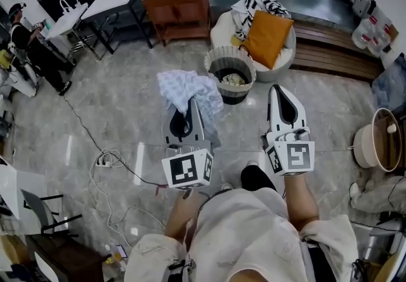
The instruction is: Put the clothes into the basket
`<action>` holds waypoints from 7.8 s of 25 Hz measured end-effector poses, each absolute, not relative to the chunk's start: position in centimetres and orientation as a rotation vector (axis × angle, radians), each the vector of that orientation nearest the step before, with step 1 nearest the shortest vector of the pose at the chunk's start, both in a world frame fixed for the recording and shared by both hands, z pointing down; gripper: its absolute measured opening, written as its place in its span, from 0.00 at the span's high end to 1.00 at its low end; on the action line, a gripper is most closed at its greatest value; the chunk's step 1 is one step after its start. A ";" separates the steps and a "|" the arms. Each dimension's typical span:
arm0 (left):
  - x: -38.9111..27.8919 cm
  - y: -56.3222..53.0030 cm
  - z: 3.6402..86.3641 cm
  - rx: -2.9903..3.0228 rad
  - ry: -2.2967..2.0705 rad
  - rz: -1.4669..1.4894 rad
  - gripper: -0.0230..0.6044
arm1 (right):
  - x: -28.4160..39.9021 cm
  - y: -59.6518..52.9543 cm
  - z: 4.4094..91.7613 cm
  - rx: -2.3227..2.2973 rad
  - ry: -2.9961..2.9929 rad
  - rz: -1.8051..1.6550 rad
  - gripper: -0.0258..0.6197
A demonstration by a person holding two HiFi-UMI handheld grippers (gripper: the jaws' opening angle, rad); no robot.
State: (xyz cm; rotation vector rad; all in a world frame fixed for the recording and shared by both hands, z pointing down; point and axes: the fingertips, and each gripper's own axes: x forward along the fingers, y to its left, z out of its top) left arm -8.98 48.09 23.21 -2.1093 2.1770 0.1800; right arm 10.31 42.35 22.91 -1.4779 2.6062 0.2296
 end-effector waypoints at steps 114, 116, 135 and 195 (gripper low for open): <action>-13.2 -25.1 59.8 -2.636 2.589 -0.601 0.89 | 0.6 -33.7 46.0 -1.452 3.022 -0.247 0.98; -13.3 -24.5 62.5 -2.631 2.633 -0.683 0.89 | 0.1 -33.7 46.6 -1.424 3.058 -0.233 0.98; -14.0 -20.6 81.8 -2.673 2.731 -1.536 0.89 | -0.2 -33.2 50.1 -1.438 3.149 -0.267 0.98; -14.4 -24.3 40.4 -2.308 2.318 -0.265 0.74 | 0.5 -30.2 37.0 -1.396 2.928 -0.087 0.98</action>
